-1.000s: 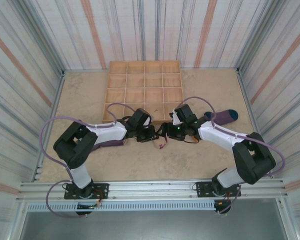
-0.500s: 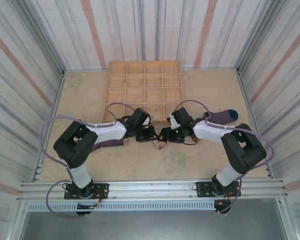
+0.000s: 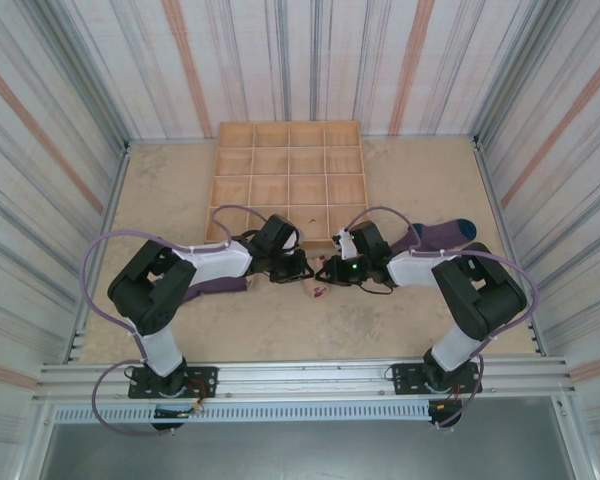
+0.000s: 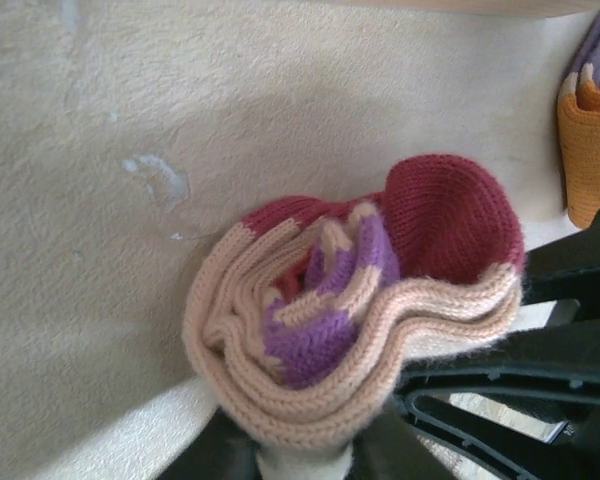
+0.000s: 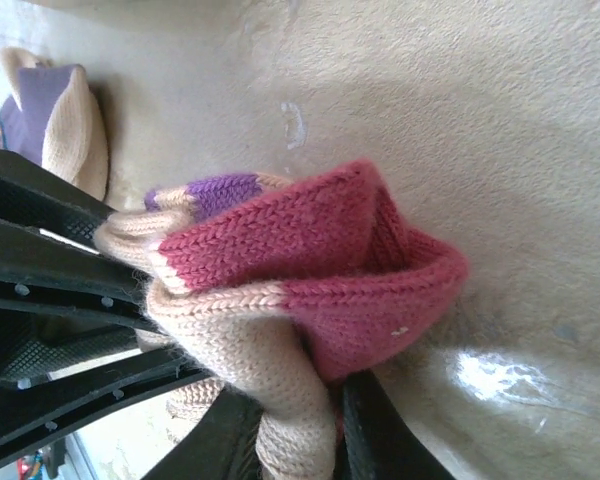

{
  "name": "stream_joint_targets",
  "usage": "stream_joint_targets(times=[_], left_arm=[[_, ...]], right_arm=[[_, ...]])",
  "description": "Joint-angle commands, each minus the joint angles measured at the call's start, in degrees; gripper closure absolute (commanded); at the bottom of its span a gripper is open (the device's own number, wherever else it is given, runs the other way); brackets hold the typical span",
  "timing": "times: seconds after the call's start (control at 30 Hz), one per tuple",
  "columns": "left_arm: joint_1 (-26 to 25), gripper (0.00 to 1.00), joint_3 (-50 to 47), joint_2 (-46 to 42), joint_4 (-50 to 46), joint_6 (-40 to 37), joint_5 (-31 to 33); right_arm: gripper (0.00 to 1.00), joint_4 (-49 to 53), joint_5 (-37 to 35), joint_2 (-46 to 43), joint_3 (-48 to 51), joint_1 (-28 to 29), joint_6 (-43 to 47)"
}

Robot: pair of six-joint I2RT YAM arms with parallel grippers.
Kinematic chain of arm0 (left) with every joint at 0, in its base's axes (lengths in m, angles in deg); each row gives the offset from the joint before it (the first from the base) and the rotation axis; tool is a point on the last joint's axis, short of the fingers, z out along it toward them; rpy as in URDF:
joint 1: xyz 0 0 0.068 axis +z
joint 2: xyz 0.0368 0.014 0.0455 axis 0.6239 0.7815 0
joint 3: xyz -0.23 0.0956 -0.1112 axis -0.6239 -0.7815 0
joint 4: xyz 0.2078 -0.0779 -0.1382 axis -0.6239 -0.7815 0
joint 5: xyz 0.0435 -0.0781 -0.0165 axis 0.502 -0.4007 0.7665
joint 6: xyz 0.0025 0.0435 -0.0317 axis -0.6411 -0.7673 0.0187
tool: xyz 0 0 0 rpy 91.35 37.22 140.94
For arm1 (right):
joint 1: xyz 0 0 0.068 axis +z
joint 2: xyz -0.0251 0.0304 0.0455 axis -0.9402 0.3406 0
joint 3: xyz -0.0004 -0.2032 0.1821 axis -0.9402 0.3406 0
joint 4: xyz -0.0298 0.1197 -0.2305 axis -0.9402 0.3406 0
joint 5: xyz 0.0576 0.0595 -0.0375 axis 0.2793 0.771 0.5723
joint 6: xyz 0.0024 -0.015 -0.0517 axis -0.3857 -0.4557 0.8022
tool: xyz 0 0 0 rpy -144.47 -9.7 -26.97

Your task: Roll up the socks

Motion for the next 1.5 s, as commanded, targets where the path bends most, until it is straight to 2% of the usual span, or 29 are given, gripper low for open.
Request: stream_joint_targets(times=[0.0, 0.1, 0.2, 0.3, 0.53, 0.63, 0.7, 0.9, 1.0, 1.03, 1.07, 1.47], left_arm=[[-0.68, 0.63, -0.5, 1.23, -2.38, 0.57, -0.12], [-0.69, 0.43, -0.18, -1.05, -3.38, 0.93, 0.21], [-0.47, 0.34, 0.61, -4.11, -5.52, 0.58, 1.32], [0.42, 0.3, 0.82, -7.58, -6.42, 0.77, 1.24], [2.86, 0.29, 0.89, -15.3, -8.71, 0.31, -0.56], [3.3, 0.28, 1.06, -19.28, -13.05, -1.51, 1.09], [3.57, 0.21, 0.71, -22.05, -16.35, -1.54, 4.1], [6.1, 0.17, -2.49, -29.42, -21.49, -1.19, 5.24], [7.06, 0.1, -4.58, -33.0, -23.97, -1.18, 6.4], [7.39, 0.03, -5.17, -34.1, -25.02, -1.21, 6.65], [7.83, 0.01, -5.78, -35.12, -26.0, -1.18, 6.98], [10.1, 0.02, -11.82, -43.02, -29.1, 0.47, 5.66]], right_arm=[[0.93, 6.61, -4.18, 1.33, 3.19, 1.52, 0.27], [1.0, 10.38, -6.18, -2.74, 2.96, 1.34, 0.79], [1.0, 14.6, -7.29, -7.22, 2.03, 0.86, 1.32], [1.0, 19.99, -8.67, -11.34, -0.1, -0.19, 1.88], [1.0, 31.99, -12.07, -17.92, -7.34, -3.99, 3.85], [1.0, 37.25, -13.6, -19.32, -12.24, -5.97, 5.96], [1.0, 39.7, -14.12, -19.54, -15.36, -7.41, 6.94], [1.0, 44.87, -17.41, -14.58, -24.75, -10.88, 9.38], [1.0, 45.48, -17.59, -10.05, -28.95, -12.13, 10.36], [1.0, 45.44, -17.56, -8.51, -30.16, -12.47, 10.58], [1.0, 45.29, -17.52, -6.88, -31.3, -12.89, 10.68], [1.0, 39.67, -12.82, 9.25, -37.64, -14.13, 7.29]])
